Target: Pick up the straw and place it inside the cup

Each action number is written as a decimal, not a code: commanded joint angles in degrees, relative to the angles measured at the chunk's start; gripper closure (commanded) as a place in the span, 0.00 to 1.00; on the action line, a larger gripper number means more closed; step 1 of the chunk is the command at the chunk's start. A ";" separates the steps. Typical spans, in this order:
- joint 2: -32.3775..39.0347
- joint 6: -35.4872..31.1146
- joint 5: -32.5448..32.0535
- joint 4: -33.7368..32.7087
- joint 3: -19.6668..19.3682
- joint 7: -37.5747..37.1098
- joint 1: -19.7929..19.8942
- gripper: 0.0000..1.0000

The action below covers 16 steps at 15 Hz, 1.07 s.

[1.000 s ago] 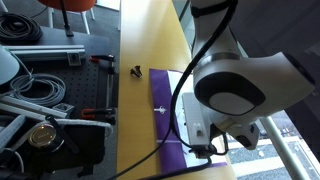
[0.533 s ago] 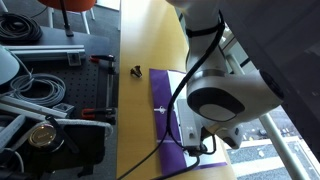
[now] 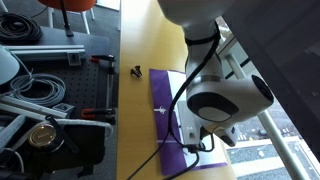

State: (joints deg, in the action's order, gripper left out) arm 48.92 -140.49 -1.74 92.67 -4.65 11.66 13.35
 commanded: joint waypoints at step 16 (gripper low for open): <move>-6.61 -12.14 -4.30 7.58 -3.70 -5.95 -6.25 1.00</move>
State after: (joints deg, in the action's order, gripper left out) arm 48.05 -145.34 -2.82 93.00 -5.24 9.94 10.76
